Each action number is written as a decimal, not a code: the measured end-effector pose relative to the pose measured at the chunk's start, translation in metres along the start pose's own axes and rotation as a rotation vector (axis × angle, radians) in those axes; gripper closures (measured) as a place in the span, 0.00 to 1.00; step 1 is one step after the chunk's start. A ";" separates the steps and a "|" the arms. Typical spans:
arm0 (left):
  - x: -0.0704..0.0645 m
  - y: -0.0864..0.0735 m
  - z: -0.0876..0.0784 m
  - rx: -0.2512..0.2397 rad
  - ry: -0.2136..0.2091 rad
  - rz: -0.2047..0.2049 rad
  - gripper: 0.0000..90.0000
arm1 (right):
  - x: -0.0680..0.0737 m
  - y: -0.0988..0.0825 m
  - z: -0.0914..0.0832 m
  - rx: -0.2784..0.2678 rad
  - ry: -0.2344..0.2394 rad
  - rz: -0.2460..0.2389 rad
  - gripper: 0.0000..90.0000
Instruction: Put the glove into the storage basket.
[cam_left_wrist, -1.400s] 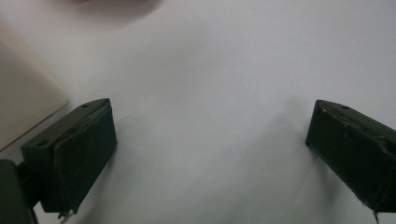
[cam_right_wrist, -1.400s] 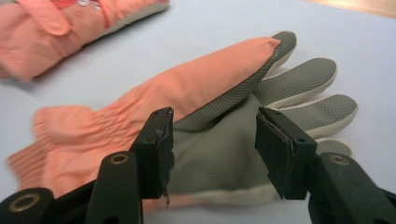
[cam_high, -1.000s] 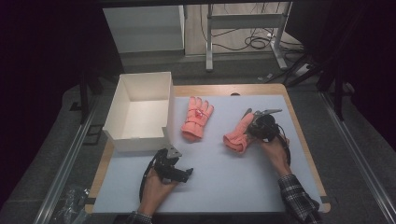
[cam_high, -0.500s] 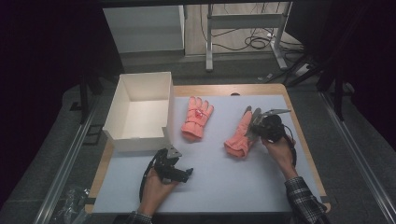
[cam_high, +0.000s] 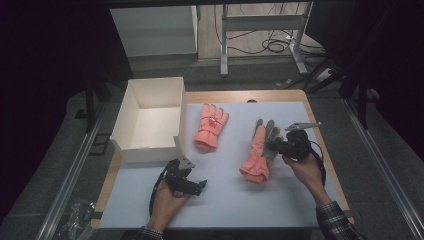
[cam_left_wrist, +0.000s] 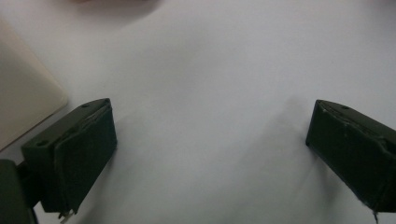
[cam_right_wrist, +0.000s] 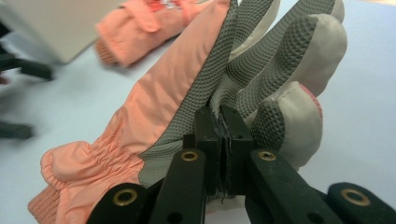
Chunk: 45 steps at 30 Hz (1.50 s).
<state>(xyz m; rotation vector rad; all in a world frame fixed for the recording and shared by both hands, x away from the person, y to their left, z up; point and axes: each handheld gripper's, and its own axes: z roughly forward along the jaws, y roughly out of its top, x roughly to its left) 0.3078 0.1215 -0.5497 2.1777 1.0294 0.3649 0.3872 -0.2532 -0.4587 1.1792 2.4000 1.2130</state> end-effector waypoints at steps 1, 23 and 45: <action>0.000 0.000 0.000 0.000 0.000 0.000 0.02 | 0.003 -0.001 -0.002 0.004 0.015 -0.004 0.96; 0.001 0.000 0.000 0.000 0.001 0.006 0.02 | 0.056 -0.018 0.028 0.161 0.261 -0.173 0.96; 0.000 0.000 0.000 -0.004 0.000 -0.002 0.02 | 0.050 0.006 0.049 0.089 0.153 -0.194 0.62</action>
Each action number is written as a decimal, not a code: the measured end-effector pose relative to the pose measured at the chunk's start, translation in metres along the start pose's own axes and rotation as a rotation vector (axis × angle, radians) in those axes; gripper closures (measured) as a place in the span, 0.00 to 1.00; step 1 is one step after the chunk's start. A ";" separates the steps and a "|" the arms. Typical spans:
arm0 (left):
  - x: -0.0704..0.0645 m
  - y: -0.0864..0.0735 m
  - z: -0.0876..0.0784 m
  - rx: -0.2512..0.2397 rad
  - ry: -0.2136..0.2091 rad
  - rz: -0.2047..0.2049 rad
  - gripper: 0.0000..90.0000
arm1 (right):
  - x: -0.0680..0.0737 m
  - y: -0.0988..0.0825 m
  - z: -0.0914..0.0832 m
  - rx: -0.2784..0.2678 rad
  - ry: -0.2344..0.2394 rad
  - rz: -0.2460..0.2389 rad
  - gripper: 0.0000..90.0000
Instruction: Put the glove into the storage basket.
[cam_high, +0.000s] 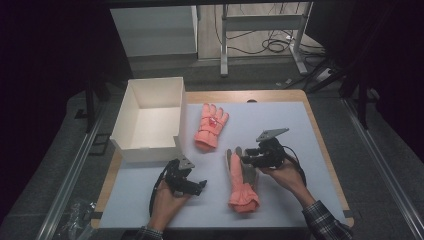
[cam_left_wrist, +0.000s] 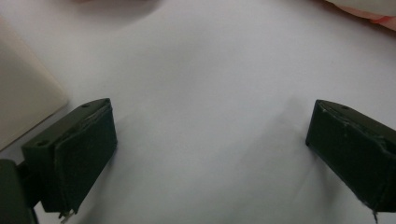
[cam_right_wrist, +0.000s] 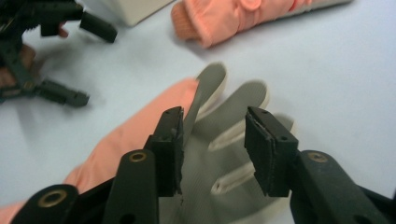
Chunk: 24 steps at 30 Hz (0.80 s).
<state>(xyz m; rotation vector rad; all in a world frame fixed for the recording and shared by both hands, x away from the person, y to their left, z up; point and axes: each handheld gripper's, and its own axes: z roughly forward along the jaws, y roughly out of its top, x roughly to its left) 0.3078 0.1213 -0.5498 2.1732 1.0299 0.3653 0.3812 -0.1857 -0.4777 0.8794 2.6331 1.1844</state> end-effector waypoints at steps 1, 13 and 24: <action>0.000 0.000 0.000 0.000 0.000 -0.001 0.02 | -0.001 0.003 0.001 -0.002 -0.002 -0.003 0.60; 0.000 0.000 0.000 0.005 0.001 0.006 0.02 | -0.017 0.046 0.028 -0.027 -0.028 0.045 0.42; 0.000 0.000 0.000 0.003 0.000 0.006 0.02 | -0.022 0.083 0.067 0.007 -0.082 0.021 0.41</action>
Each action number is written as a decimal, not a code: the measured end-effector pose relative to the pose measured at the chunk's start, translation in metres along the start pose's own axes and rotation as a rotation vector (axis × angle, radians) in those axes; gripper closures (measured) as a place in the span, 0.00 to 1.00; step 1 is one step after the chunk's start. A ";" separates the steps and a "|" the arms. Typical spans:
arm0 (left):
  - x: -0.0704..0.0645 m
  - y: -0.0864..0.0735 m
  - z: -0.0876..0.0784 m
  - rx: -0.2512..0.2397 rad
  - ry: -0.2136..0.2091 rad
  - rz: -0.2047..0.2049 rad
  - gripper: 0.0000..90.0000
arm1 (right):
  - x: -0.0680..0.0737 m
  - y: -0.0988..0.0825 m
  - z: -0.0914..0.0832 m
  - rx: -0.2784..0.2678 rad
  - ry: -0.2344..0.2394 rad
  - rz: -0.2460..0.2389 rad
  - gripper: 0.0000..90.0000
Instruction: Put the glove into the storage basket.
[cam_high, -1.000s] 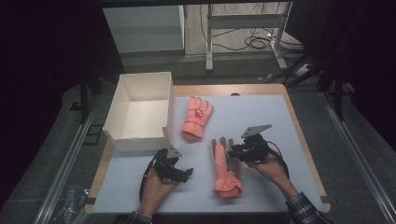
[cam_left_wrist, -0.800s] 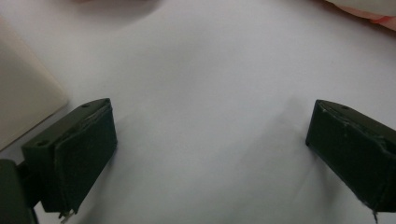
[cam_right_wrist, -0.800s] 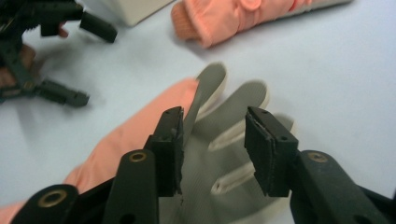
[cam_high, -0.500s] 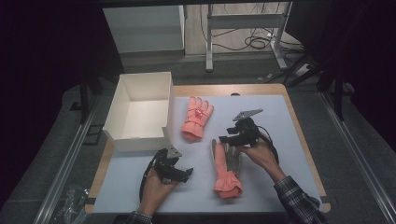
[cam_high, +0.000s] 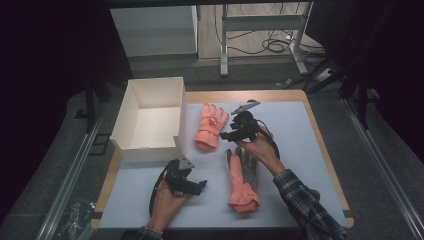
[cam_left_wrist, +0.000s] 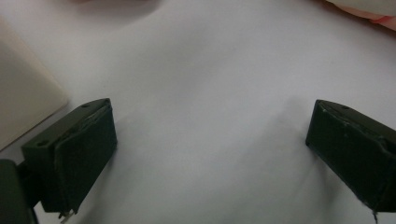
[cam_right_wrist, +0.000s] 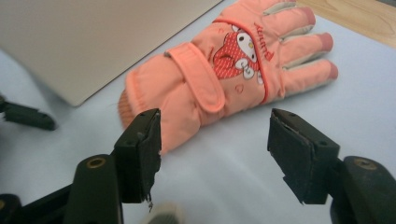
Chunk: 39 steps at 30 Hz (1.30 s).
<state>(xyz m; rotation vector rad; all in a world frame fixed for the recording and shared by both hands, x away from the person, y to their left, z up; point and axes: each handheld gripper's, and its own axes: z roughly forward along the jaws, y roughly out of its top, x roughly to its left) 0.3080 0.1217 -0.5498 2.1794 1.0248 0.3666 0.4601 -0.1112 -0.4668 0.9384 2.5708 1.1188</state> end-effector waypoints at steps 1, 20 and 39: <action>0.000 0.000 0.000 0.000 0.000 0.000 0.02 | -0.001 0.003 0.003 0.001 -0.006 -0.001 0.42; 0.000 0.000 0.000 -0.001 0.000 -0.001 0.02 | -0.019 0.039 0.062 -0.022 -0.047 -0.006 0.50; 0.000 0.000 0.000 -0.001 0.000 -0.002 0.02 | -0.030 0.037 0.097 0.075 0.011 0.079 0.81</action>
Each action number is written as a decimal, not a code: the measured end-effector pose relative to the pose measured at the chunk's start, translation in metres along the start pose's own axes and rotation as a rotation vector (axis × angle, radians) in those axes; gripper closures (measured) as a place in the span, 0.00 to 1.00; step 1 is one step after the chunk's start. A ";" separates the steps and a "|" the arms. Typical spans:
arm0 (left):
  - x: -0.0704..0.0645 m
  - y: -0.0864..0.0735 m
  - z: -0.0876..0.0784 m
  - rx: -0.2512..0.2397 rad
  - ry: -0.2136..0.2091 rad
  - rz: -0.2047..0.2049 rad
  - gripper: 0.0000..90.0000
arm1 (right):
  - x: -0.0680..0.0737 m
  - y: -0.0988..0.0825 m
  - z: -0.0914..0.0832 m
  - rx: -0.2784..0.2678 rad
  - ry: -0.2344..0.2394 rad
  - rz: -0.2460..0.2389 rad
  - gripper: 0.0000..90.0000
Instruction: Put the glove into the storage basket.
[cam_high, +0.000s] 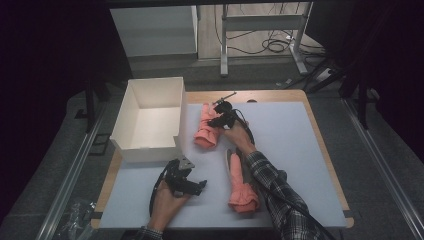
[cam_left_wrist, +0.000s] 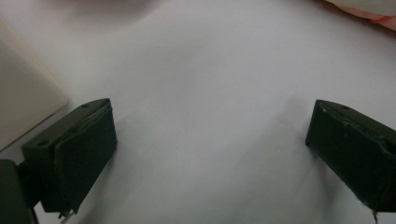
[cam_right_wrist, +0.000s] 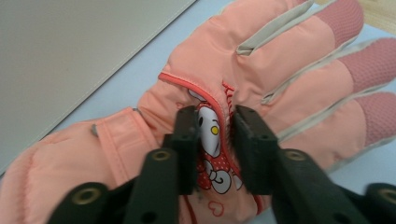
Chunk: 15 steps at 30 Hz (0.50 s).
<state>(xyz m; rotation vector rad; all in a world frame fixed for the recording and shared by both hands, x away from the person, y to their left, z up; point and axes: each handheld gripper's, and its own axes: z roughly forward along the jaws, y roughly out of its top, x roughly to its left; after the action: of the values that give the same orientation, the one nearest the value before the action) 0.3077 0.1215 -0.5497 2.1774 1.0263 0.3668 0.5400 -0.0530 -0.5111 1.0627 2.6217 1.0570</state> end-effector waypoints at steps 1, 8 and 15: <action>0.000 0.000 0.000 0.000 0.000 0.000 0.02 | 0.000 0.000 -0.001 0.002 0.002 0.002 0.85; 0.000 0.000 0.000 0.000 0.000 0.000 0.02 | 0.003 0.004 -0.014 0.020 -0.006 -0.005 0.95; 0.000 0.000 0.000 0.000 0.000 0.000 0.02 | 0.008 0.005 -0.028 0.014 -0.002 -0.023 0.95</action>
<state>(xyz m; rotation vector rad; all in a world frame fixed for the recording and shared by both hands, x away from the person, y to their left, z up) 0.3077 0.1215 -0.5497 2.1771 1.0267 0.3668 0.5268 -0.0610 -0.4852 1.0338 2.6365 1.0342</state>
